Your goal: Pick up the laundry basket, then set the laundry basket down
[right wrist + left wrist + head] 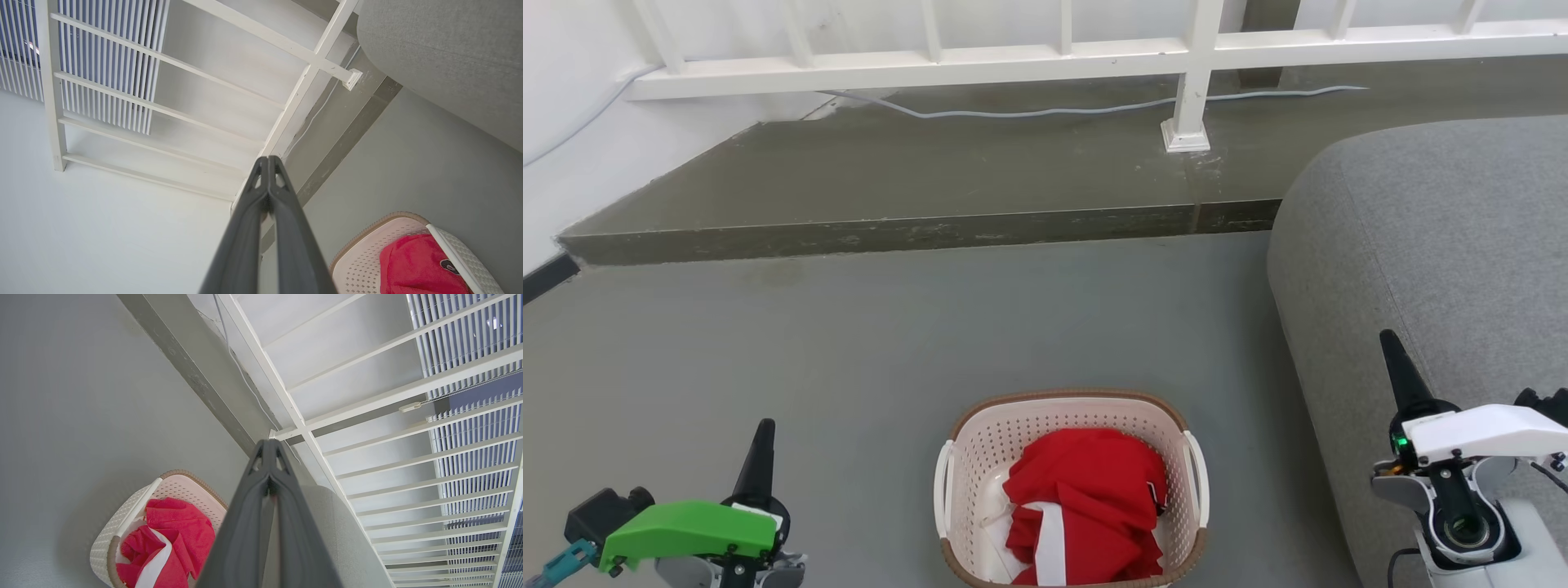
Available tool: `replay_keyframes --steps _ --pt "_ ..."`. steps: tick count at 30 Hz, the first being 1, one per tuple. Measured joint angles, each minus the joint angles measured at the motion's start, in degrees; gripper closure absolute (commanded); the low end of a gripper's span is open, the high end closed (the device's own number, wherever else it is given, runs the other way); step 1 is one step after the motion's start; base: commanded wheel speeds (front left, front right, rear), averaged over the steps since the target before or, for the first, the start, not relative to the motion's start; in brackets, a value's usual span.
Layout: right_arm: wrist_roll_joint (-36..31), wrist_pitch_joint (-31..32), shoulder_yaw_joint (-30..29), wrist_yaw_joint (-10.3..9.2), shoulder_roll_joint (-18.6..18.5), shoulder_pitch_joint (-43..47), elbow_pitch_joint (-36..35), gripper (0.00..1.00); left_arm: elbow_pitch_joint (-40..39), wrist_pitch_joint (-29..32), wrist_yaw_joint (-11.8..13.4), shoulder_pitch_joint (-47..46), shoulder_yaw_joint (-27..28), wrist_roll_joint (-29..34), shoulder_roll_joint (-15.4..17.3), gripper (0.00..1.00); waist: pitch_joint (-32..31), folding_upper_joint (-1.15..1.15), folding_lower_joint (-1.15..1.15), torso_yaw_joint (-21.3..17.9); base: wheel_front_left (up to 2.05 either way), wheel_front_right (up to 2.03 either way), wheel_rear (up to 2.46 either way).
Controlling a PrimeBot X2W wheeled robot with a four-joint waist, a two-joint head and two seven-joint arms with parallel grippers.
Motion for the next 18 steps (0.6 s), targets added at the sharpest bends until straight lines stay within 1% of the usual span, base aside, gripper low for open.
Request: replay_keyframes --steps 18 --pt "11.70 3.26 -4.08 0.52 1.35 -0.03 -0.15 1.00 0.18 3.24 -0.51 -1.04 3.21 -10.73 -0.20 1.00 0.07 0.00 0.00 0.78 0.00 0.00 0.00"
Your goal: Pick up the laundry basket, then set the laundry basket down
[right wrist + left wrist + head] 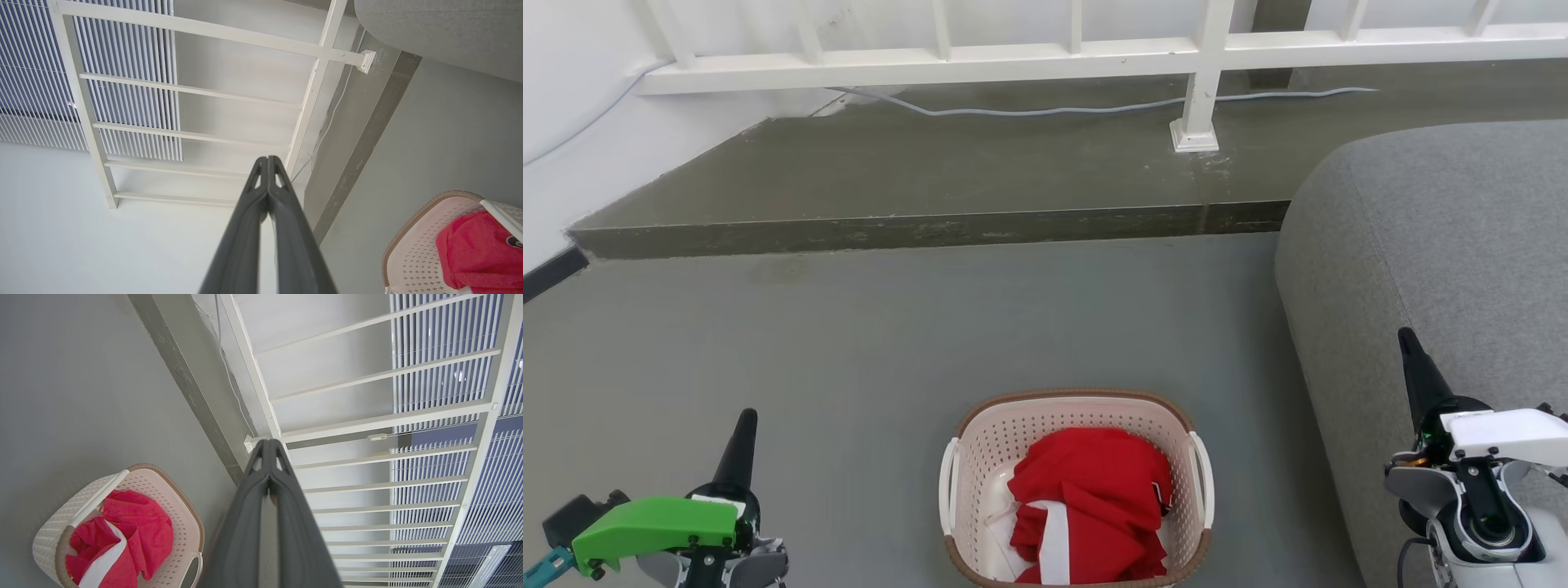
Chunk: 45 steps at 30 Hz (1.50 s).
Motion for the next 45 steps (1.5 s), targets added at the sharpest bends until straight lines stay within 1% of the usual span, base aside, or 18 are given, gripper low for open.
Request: replay_keyframes --steps 5,17,45 --pt "3.39 1.00 -1.21 0.47 0.23 -0.01 -0.08 1.00 0.04 1.01 -0.01 -0.05 0.60 -3.20 -0.09 1.00 0.02 0.00 0.00 0.23 0.00 0.00 0.00" --pt "11.14 3.27 -3.87 0.52 1.26 -0.02 -0.14 1.00 0.13 3.22 -0.43 -0.84 2.64 -10.37 -0.31 1.00 0.07 0.00 0.00 0.73 0.00 0.00 0.00" --pt "11.15 3.27 -3.92 0.69 1.31 -0.02 -0.23 1.00 0.12 3.22 -0.48 -1.20 2.89 -10.37 -0.48 1.00 0.07 0.00 0.00 0.72 0.00 0.00 0.00"
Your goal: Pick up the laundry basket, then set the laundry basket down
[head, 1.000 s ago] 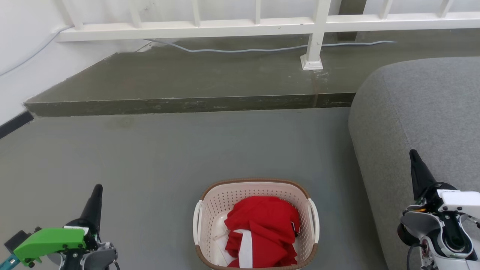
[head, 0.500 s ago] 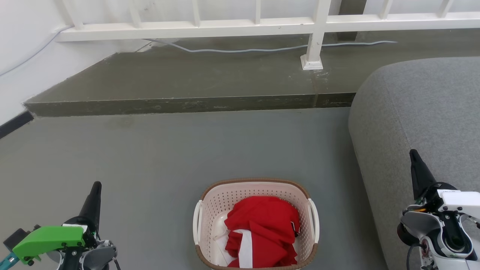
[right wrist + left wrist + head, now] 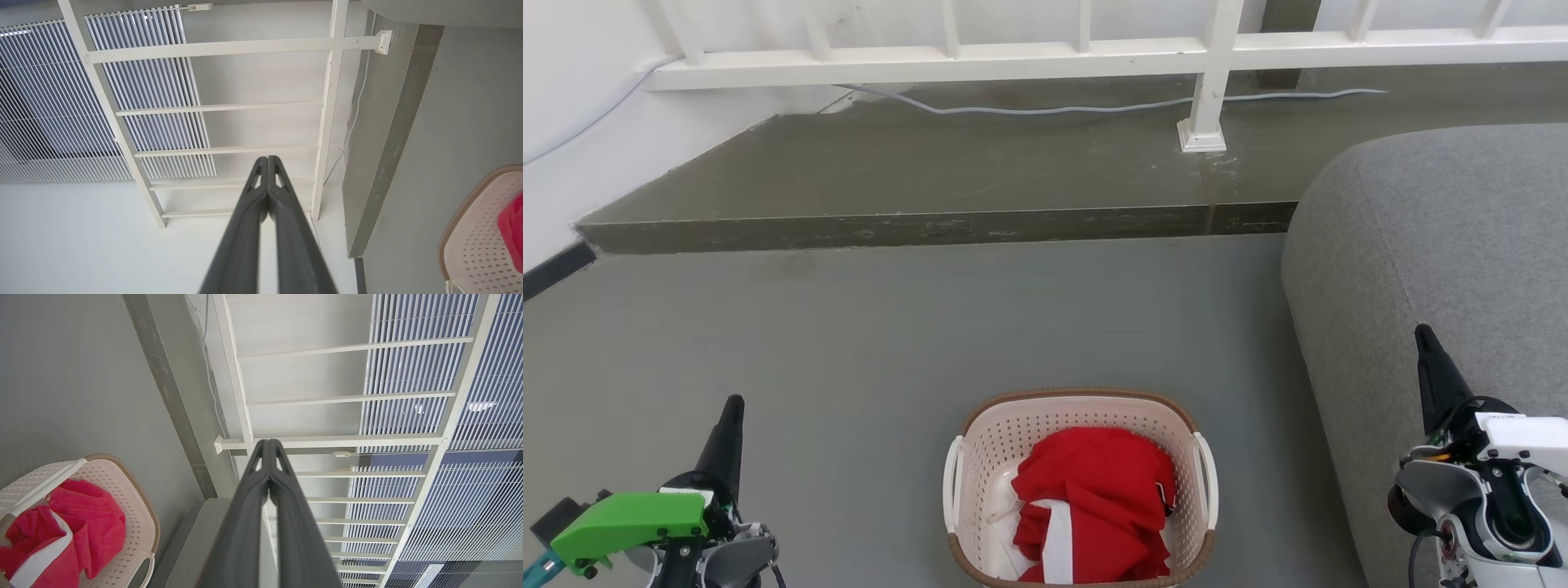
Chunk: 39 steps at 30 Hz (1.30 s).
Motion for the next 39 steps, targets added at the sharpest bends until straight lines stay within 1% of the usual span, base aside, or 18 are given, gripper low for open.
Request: replay_keyframes --steps 39 --pt "0.00 0.15 -0.04 0.07 0.01 -0.01 -0.13 1.00 -0.02 0.00 0.00 0.00 0.05 0.00 -0.01 1.00 0.00 0.00 0.00 0.00 0.00 0.00 0.00"
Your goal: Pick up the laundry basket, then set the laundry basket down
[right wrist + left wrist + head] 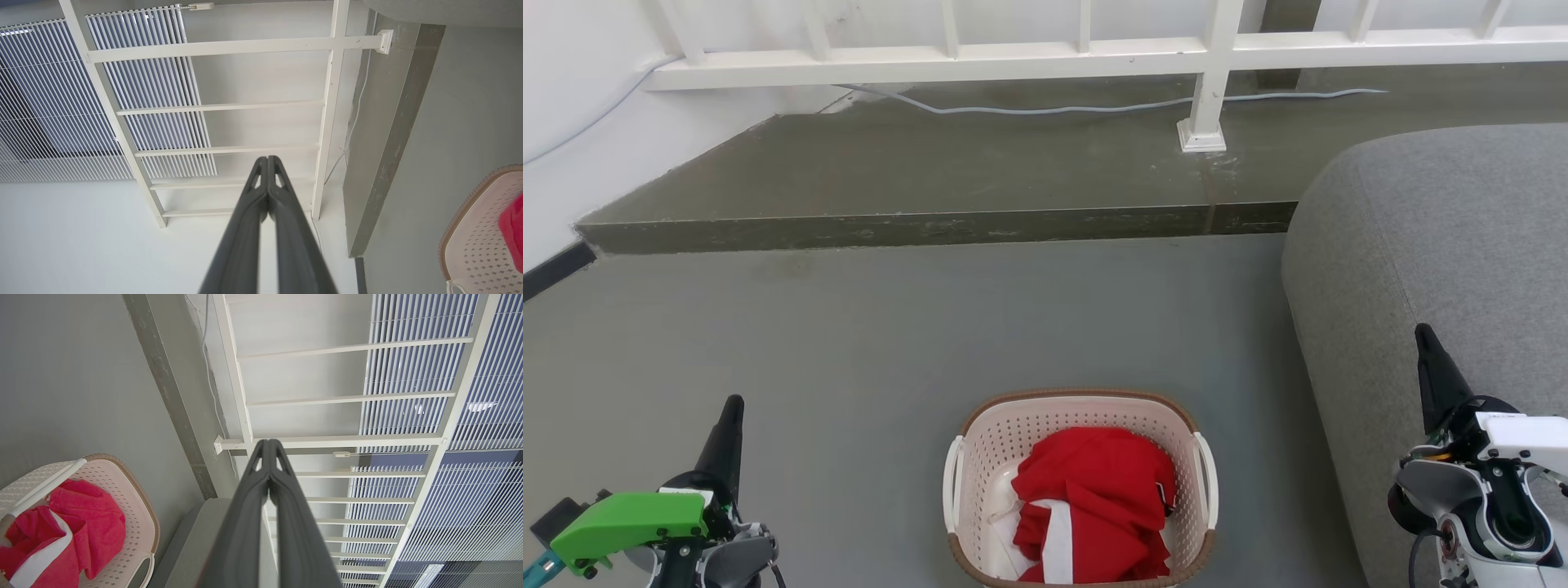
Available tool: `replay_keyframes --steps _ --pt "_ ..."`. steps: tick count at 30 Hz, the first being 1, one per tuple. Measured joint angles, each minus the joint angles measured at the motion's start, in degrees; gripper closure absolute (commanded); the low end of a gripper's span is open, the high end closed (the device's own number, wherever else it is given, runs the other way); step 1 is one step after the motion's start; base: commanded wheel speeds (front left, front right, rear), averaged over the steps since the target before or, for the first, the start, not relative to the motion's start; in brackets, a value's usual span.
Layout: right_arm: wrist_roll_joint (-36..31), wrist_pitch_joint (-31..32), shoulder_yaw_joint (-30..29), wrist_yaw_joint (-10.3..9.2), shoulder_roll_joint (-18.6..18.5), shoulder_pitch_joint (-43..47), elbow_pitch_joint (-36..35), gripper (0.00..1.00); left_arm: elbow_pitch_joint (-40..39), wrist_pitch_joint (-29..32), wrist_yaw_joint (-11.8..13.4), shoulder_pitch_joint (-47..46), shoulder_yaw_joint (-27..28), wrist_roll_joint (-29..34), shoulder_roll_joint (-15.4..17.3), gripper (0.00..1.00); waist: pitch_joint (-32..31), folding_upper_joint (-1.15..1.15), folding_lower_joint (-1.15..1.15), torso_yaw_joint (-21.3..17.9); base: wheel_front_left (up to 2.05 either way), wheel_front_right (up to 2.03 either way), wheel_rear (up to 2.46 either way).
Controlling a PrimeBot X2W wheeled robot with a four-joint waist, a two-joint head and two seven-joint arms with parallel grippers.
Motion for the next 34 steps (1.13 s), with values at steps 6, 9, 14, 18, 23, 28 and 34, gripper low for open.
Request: replay_keyframes --steps 6,9,14,18,23,28,34 --pt "0.00 0.00 0.00 0.00 0.00 0.00 -0.01 1.00 0.00 0.00 0.00 0.00 0.00 0.00 0.00 1.00 0.00 0.00 0.00 0.00 0.00 0.00 0.00" --pt "0.00 0.00 0.00 0.00 0.00 0.00 -0.01 1.00 0.00 0.00 0.00 0.00 0.00 0.00 0.00 1.00 0.00 0.00 0.00 0.00 0.00 0.00 0.00" --pt "0.00 0.00 0.00 0.00 0.00 0.00 -0.02 1.00 0.00 0.00 0.00 0.00 0.00 0.00 0.00 1.00 0.00 0.00 0.00 0.00 0.00 0.00 0.00" --pt "0.00 0.01 0.00 0.00 0.00 0.00 -0.02 1.00 -0.01 0.00 0.00 0.00 0.00 0.00 0.00 1.00 0.00 0.00 0.00 0.00 0.00 0.00 0.00" --pt "0.00 0.01 -0.01 0.00 0.00 0.00 -0.03 1.00 -0.01 0.00 0.00 0.00 0.00 0.00 0.00 1.00 0.00 0.00 0.00 0.00 0.00 0.00 0.00" --pt "0.00 0.01 -0.01 0.00 0.00 0.00 -0.03 1.00 -0.01 0.00 0.00 0.00 0.00 0.00 0.00 1.00 0.00 0.00 0.00 0.00 0.00 0.00 0.00" --pt "0.00 0.01 -0.01 0.00 0.00 0.00 -0.03 1.00 -0.01 0.00 0.00 0.00 0.01 0.00 0.00 1.00 0.00 0.00 0.00 0.00 0.00 0.00 0.00"
